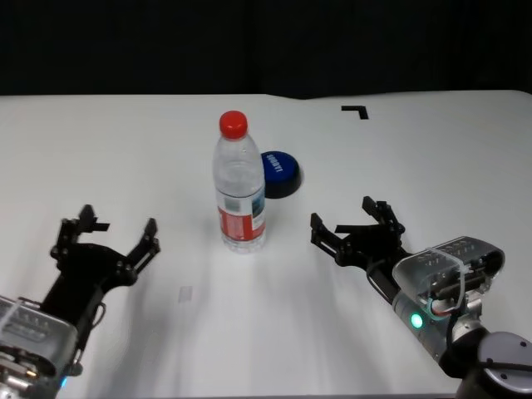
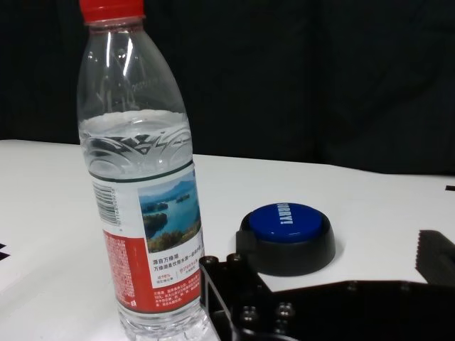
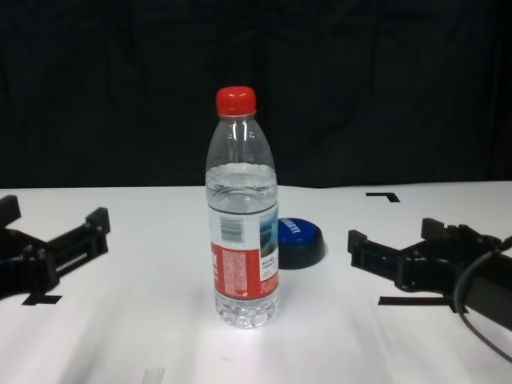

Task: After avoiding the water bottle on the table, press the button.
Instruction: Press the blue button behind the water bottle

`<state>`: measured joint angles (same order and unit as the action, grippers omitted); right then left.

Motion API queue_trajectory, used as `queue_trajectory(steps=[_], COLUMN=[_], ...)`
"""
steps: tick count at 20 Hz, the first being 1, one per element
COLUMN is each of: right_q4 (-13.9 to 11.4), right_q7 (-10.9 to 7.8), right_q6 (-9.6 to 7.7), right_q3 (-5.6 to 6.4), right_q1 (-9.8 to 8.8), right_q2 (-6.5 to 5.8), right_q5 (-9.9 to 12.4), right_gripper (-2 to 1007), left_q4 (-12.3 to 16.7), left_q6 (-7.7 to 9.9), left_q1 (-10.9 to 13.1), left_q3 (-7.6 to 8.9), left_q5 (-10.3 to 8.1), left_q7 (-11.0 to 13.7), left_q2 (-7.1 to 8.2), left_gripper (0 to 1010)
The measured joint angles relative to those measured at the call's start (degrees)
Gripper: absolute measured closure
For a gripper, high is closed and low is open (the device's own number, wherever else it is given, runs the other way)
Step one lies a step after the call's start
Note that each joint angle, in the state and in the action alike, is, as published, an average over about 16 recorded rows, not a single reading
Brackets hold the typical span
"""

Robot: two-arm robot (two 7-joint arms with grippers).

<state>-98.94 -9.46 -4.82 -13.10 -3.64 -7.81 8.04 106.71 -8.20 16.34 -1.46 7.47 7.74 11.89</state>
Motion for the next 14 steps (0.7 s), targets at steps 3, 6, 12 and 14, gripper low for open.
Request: queue_trajectory(steps=[3,6,12,14], right_q4=[0.00,0.00,0.00,0.00], right_q7=[0.00,0.00,0.00,0.00], right_q6=[0.00,0.00,0.00,0.00], right_q3=[0.00,0.00,0.00,0.00], right_q1=[0.00,0.00,0.00,0.00], right_q2=[0.00,0.00,0.00,0.00], right_q5=[0.00,0.00,0.00,0.00], right_gripper=[2,2,2,3], left_q4=[-0.44,-0.91,-1.86,-2.25], left_q6=[-0.15,-0.30,-0.52,-0.60], left_q1=[0.01,-0.07,-0.43,-0.65], left_q3=[-0.60,-1.20,-2.48,-2.91], left_q5=[-0.39,-0.75,-1.38,-1.58], left_q7=[0.46,0.89,1.74,2.03], left_q2=[0.38,0.74,1.41,1.64], left_gripper=[7,7,7,7])
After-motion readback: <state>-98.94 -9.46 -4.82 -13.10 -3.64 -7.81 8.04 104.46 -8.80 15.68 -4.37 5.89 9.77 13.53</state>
